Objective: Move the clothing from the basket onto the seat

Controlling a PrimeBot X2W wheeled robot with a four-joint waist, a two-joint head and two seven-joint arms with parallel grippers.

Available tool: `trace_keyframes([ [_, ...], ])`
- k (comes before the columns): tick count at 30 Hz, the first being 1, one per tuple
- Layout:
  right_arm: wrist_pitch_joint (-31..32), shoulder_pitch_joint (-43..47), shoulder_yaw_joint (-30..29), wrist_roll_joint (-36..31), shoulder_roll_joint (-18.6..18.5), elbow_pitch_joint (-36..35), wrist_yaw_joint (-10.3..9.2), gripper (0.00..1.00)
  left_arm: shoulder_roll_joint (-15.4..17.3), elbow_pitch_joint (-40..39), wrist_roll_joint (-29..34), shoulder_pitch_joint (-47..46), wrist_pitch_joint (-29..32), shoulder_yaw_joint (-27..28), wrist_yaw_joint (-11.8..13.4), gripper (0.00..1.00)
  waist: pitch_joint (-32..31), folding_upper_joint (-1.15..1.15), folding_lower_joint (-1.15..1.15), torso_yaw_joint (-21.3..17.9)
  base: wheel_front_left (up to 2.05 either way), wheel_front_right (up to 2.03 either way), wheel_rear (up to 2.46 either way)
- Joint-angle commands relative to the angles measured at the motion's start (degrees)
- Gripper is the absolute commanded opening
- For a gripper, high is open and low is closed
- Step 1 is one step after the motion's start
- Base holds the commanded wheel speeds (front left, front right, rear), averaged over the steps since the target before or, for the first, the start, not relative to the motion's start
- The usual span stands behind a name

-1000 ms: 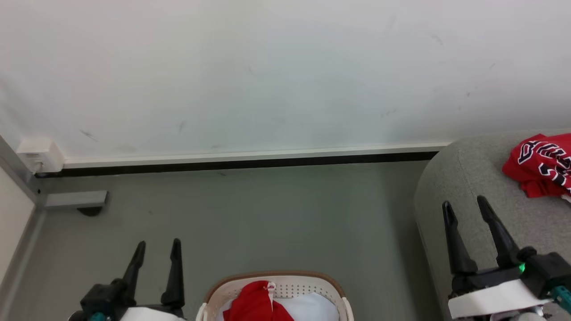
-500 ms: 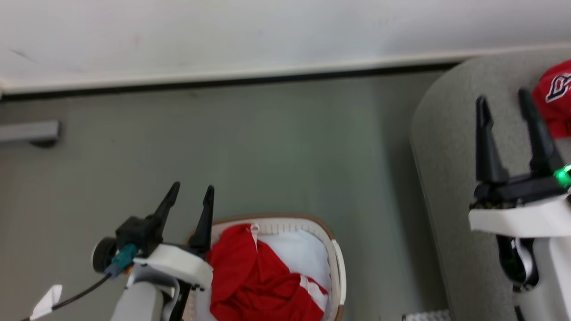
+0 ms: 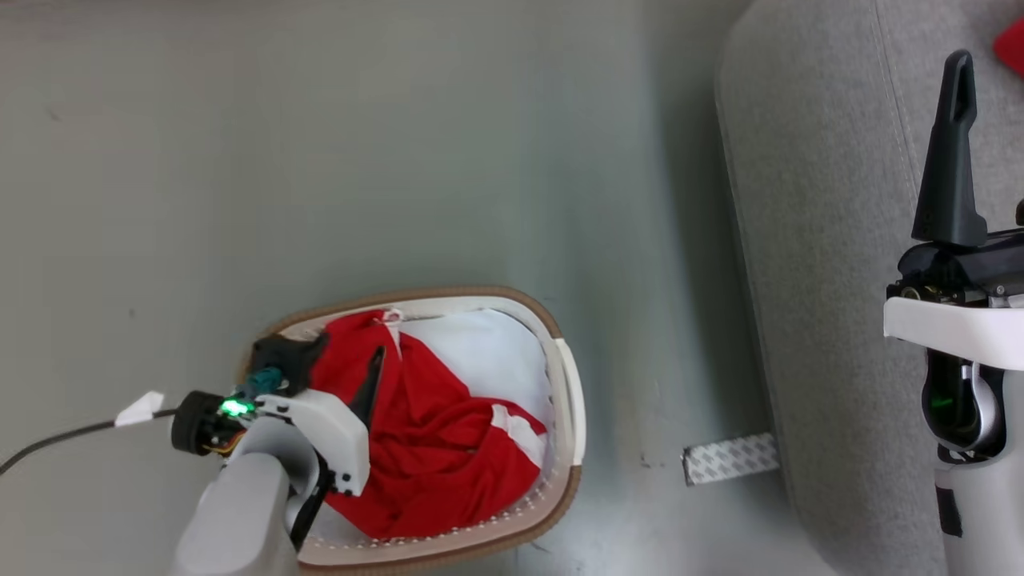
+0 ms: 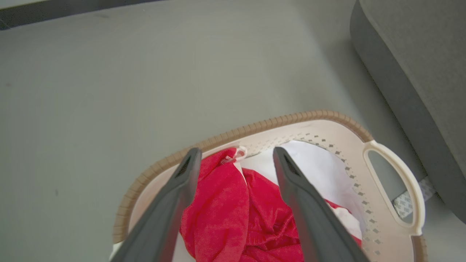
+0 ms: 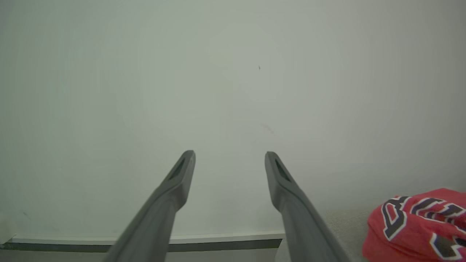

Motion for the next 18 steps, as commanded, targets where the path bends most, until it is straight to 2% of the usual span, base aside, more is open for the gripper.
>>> trace_keyframes([
  [1, 0.1, -1.2, -0.2, 0.5, 0.4, -0.6, -0.13, 1.00, 0.6, 2.2, 0.1, -1.4, 0.6, -0.6, -0.2, 1.00, 2.6, 0.00, -0.02, -2.2, 0.00, 0.00, 0.00],
  [10, 0.1, -3.5, -0.1, 2.4, 1.5, -3.4, -0.13, 1.00, 1.5, 15.8, 0.0, -8.0, 4.7, -7.7, -0.3, 1.00, 9.3, 0.00, -0.02, -6.1, 0.00, 0.00, 0.00],
  [18, 0.1, -6.3, -0.7, 4.3, 1.6, -6.8, -0.13, 1.00, 2.2, 23.6, -1.5, -12.1, 8.0, -13.9, -0.2, 1.00, 14.5, 0.00, -0.02, -8.5, 0.00, 0.00, 0.00],
])
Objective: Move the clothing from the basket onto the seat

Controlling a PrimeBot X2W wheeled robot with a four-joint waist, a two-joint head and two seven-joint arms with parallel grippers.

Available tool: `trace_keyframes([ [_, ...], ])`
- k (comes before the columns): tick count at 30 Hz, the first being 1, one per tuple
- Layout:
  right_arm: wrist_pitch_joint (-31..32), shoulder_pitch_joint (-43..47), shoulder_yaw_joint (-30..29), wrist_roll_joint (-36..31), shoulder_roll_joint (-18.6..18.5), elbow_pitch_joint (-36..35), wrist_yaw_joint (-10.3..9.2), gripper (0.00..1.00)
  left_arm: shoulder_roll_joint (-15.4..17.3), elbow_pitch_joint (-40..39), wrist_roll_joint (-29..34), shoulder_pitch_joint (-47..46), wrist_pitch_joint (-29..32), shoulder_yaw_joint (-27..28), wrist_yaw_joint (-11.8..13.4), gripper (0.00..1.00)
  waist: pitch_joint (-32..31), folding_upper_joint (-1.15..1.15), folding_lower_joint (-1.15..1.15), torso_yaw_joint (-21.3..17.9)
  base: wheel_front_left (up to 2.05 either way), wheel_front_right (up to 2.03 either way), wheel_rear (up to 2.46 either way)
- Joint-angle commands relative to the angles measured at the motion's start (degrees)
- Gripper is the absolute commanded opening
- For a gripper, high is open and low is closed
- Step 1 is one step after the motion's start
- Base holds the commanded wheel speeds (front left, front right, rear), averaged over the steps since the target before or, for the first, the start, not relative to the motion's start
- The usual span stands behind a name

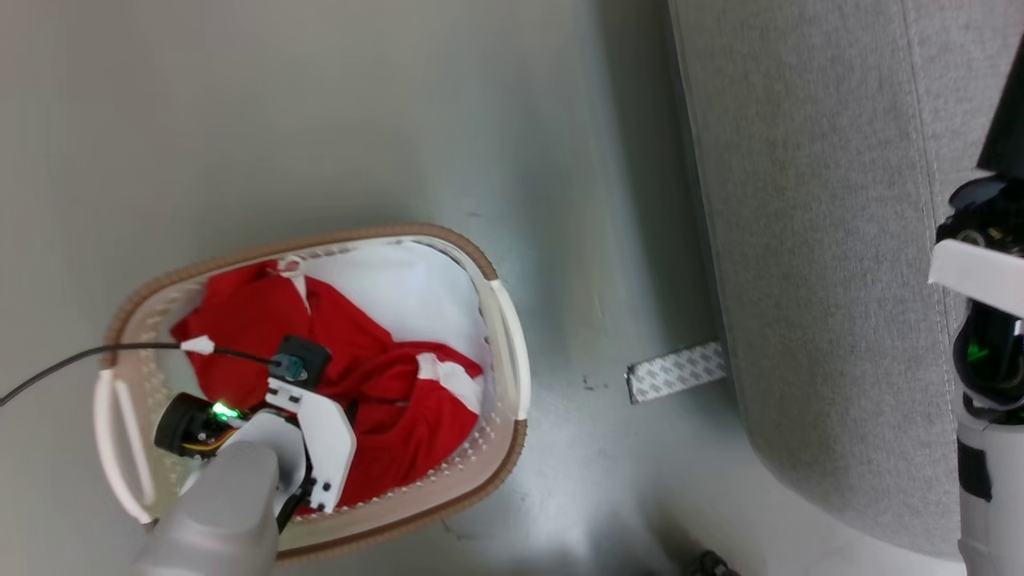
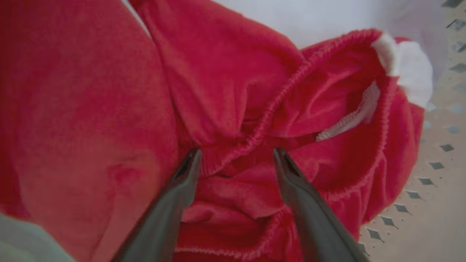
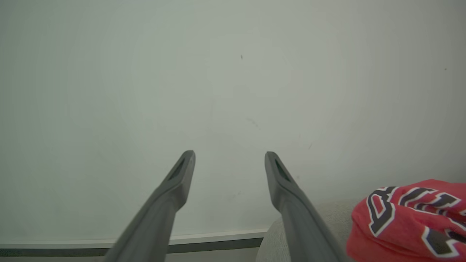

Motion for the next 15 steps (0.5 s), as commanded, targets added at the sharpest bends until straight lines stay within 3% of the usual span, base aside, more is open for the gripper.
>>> trace_keyframes([
  [1, 0.1, -1.1, -0.2, 0.5, 0.2, -0.8, -0.13, 1.00, 0.4, 0.9, -1.2, -1.0, 1.0, -1.0, 0.2, 1.00, 1.9, 0.00, -0.01, -1.3, 0.00, 0.00, 0.00],
  [13, 0.1, -2.3, 0.7, 0.9, 0.2, -0.9, -0.13, 1.00, 1.1, 4.1, -5.7, -1.3, 15.0, -11.7, -0.1, 1.00, 4.2, 0.00, -0.01, -2.0, 0.00, 0.00, 0.00],
  [15, 0.1, -2.5, 0.7, 1.1, 0.2, -0.7, -0.13, 1.00, 1.4, 3.6, -6.7, -2.0, 14.7, -12.5, -0.1, 0.44, 4.3, 0.00, -0.01, -2.2, 0.00, 0.00, 0.00],
])
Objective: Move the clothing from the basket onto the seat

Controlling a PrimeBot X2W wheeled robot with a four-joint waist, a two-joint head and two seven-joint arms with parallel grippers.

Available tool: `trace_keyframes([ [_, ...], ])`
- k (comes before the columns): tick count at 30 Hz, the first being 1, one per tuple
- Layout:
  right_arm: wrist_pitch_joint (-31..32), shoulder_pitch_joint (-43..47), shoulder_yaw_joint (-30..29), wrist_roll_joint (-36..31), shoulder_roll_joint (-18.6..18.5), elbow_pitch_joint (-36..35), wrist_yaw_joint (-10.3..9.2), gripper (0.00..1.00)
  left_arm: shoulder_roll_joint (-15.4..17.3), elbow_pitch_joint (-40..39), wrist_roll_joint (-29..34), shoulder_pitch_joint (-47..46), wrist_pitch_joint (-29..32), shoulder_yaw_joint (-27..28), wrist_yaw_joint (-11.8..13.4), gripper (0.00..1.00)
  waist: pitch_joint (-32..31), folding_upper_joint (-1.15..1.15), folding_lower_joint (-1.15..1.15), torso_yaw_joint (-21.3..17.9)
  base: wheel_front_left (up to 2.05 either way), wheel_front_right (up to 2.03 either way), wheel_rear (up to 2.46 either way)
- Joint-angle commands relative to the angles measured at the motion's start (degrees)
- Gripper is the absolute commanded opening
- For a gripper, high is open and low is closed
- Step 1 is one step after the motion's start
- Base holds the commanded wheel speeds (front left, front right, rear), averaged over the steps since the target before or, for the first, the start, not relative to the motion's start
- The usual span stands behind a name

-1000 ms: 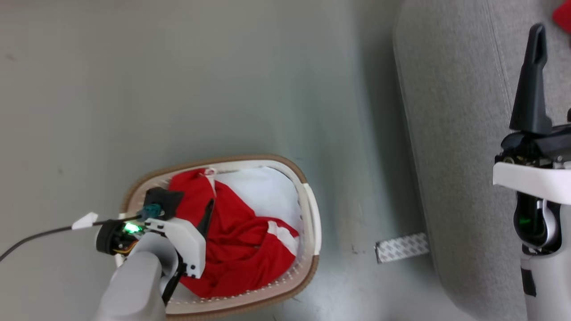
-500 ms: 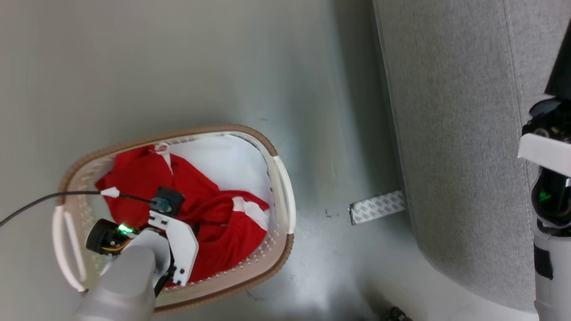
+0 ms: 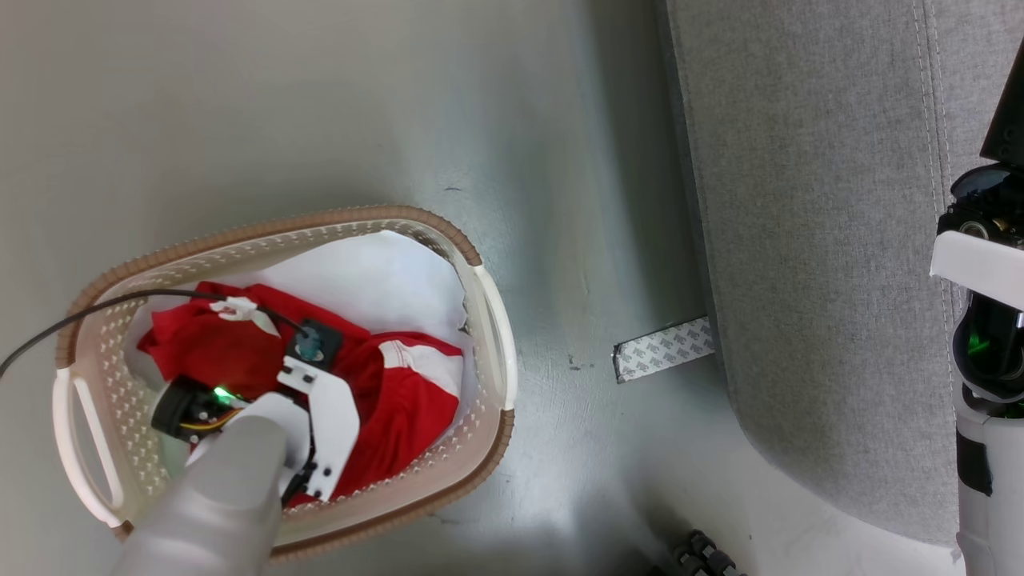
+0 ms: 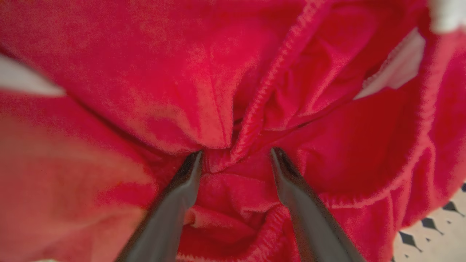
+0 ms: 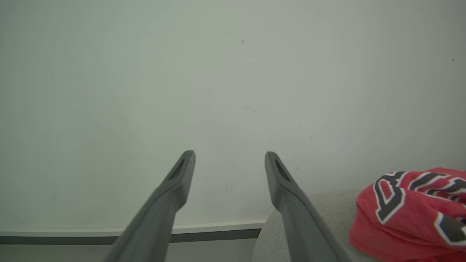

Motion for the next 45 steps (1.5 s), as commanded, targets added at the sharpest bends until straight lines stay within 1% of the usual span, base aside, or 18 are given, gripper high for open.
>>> trace_keyframes([
  [1, 0.1, -0.9, -0.1, 0.5, 0.2, 0.3, -0.13, 1.00, 0.9, 0.9, -1.0, 1.5, 0.2, -1.0, -0.3, 0.00, 0.0, 0.00, 0.00, -0.1, 0.00, 0.00, 0.00],
  [5, 0.1, -0.5, -0.5, 0.4, 0.2, 1.0, -0.13, 1.00, 0.3, 0.1, -2.7, 1.5, -1.2, -1.8, -0.4, 0.00, -1.0, 0.00, 0.00, 0.3, 0.00, 0.00, 0.00],
  [8, 0.1, 0.0, -0.7, 0.1, 0.2, 1.7, -0.13, 1.00, 0.2, -0.4, -3.8, 1.9, -3.1, -2.1, -0.3, 0.00, -3.6, 0.00, 0.00, 0.9, 0.00, 0.00, 0.00],
  [11, 0.1, 1.2, -0.8, -0.9, 0.2, 2.7, -0.13, 1.00, -0.3, -0.6, -5.2, 3.1, -5.7, -2.4, -0.2, 0.00, -7.7, 0.00, 0.00, 1.8, 0.00, 0.00, 0.00],
  [15, 0.1, 3.3, -0.7, -3.3, 0.1, 3.9, -0.13, 1.00, -2.3, -1.1, -7.0, 5.0, -10.5, -1.8, -0.2, 0.00, -14.3, 0.00, 0.00, 3.7, 0.00, 0.00, 0.00],
  [20, 0.1, 6.9, 0.2, -5.5, 0.1, 6.0, -0.13, 1.00, -4.8, -1.8, -10.7, 8.4, -15.8, -1.0, -0.2, 0.00, -22.8, 0.00, 0.00, 6.1, 0.00, 0.00, 0.00],
  [26, 0.1, 12.0, 1.1, -6.4, -1.7, 8.4, -0.13, 1.00, -6.4, -4.3, -15.1, 12.2, -20.6, -2.5, -0.2, 0.00, -31.7, 0.00, 0.00, 9.0, 0.00, 0.00, 0.00],
  [30, 0.1, 16.0, 0.9, -5.9, -2.7, 9.4, -0.13, 1.00, -6.8, -6.8, -18.3, 13.6, -24.1, -3.1, -0.2, 0.00, -37.2, 0.00, 0.00, 11.1, 0.00, 0.00, 0.00],
  [34, 0.1, 19.9, 1.0, -5.6, -3.6, 10.4, -0.13, 1.00, -6.9, -10.4, -21.1, 14.3, -26.3, -3.8, -0.2, 0.00, -41.6, 0.00, 0.00, 12.9, 0.00, 0.00, 0.00],
  [40, 0.1, 25.2, 1.3, -5.7, -3.5, 11.9, -0.13, 1.00, -6.6, -16.3, -23.8, 13.7, -27.3, -4.6, -0.2, 0.00, -47.2, 0.00, 0.00, 15.5, 0.00, 0.00, 0.00],
  [45, 0.1, 28.6, 2.1, -6.2, -3.0, 12.8, -0.13, 1.00, -5.9, -21.9, -24.0, 12.2, -27.4, -4.0, -0.2, 0.00, -50.2, 0.00, 0.00, 17.0, 0.00, 0.00, 0.00],
])
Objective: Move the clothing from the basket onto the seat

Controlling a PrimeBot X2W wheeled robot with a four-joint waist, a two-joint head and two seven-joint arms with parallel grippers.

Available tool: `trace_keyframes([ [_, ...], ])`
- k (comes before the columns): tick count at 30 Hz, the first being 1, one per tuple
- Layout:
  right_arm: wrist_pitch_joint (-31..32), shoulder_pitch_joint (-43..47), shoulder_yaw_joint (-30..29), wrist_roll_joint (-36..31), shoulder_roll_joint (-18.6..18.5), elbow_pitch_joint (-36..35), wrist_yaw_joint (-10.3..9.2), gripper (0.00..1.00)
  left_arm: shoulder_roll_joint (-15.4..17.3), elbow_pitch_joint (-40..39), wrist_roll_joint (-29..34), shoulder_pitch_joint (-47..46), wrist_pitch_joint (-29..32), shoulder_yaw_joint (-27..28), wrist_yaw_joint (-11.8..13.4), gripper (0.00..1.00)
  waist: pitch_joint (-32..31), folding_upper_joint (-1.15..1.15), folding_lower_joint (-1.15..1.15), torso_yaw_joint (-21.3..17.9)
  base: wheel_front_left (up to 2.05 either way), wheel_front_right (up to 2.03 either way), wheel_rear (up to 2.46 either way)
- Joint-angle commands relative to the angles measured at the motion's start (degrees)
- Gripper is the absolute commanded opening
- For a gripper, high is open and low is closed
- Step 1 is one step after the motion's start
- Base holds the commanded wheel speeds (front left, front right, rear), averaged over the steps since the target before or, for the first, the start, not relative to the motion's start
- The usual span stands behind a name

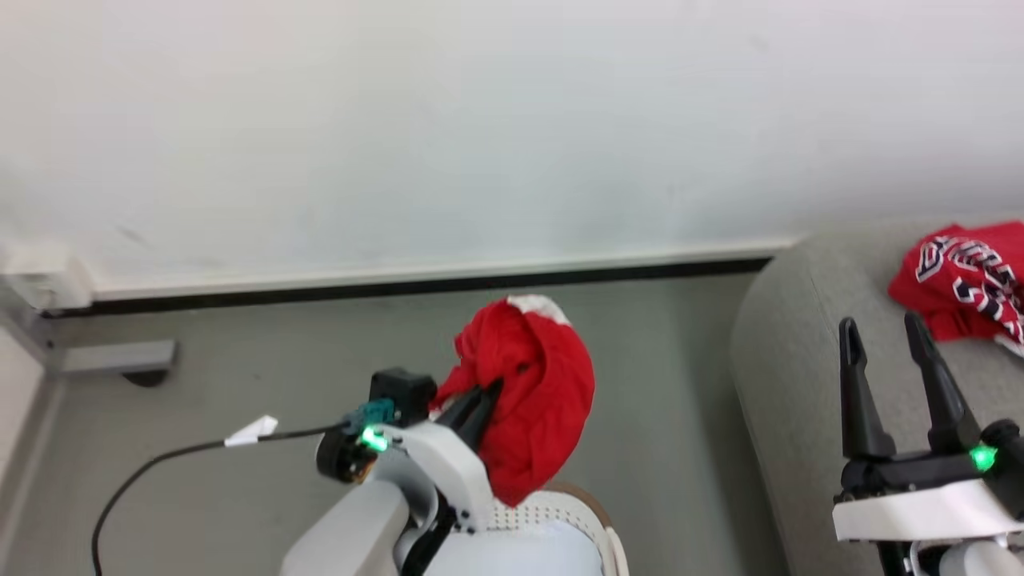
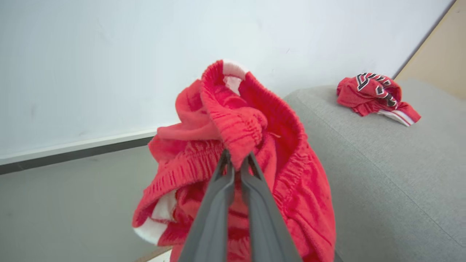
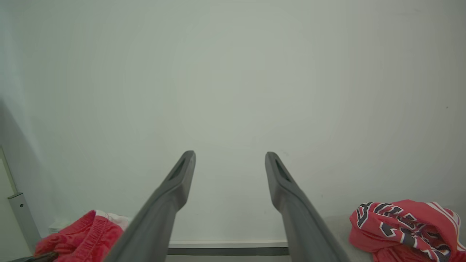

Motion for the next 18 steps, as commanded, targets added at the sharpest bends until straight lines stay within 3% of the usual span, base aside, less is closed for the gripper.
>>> trace_keyframes([
  [1, 0.1, 1.4, 0.0, -0.5, -0.1, 0.0, -0.13, 1.00, 0.5, -1.5, -0.1, -1.0, -0.2, 0.3, 0.0, 0.00, -2.3, 0.00, 0.02, 2.1, 0.00, 0.00, 0.00],
  [18, 0.1, 2.7, 4.5, -0.4, 0.2, 1.5, -0.13, 1.00, 4.8, -21.0, 0.3, -0.4, 3.3, 2.0, 5.7, 0.00, -3.8, 0.00, 0.02, 2.7, 0.00, 0.00, 0.00],
])
